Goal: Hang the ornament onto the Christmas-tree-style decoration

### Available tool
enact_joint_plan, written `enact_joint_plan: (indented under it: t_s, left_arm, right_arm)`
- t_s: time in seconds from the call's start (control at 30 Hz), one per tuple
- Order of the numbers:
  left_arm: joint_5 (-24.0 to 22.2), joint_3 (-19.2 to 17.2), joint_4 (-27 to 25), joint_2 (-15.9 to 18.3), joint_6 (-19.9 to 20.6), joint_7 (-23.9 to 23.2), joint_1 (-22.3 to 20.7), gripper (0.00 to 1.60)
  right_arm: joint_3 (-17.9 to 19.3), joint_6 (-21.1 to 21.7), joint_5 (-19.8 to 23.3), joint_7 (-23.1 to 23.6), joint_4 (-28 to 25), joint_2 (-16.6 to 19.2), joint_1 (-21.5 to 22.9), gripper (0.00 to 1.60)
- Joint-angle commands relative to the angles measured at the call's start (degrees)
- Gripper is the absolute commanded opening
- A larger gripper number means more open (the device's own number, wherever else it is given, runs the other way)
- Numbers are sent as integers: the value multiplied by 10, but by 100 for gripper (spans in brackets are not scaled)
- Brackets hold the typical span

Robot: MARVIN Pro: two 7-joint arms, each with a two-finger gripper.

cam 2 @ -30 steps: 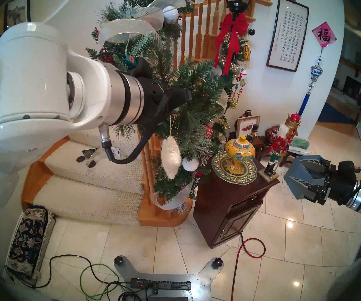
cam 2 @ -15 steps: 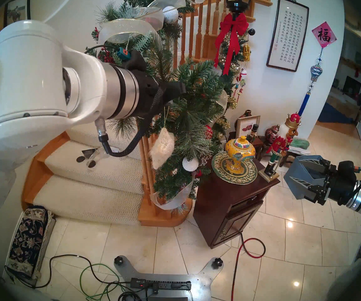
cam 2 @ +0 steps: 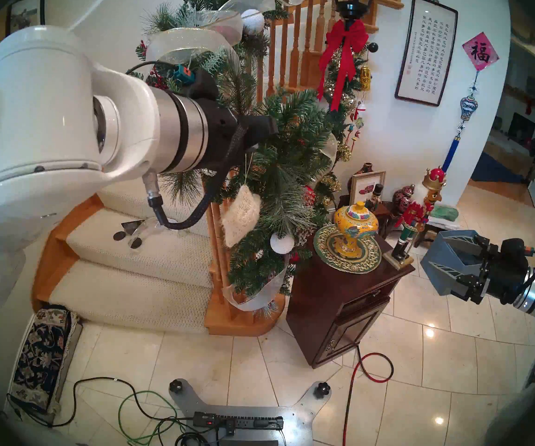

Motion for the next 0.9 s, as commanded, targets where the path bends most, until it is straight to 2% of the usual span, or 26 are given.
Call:
enact_joint_plan:
  t_s: [0.0,0.07,0.17,0.27,0.87]
  left_arm:
    - [5,-9,11,-7,3,-1,-18,0]
    - [4,-9,14,-8,3,-1,-19,0]
    - [2,-10,20,-11,5,-1,-20,0]
    - [2,-11,23,-13,7,-1,-22,0]
    - [-9,-8,31,-39,21,-3,-22,0]
  right_arm:
    - [1,0,1,62,1,1,3,160]
    - [1,0,-1,55,0,1,3,160]
    - [1,0,4,74,2,2,4,160]
    - [1,0,0,59,0,1,3,160]
    - [1,0,0,59,0,1,3,160]
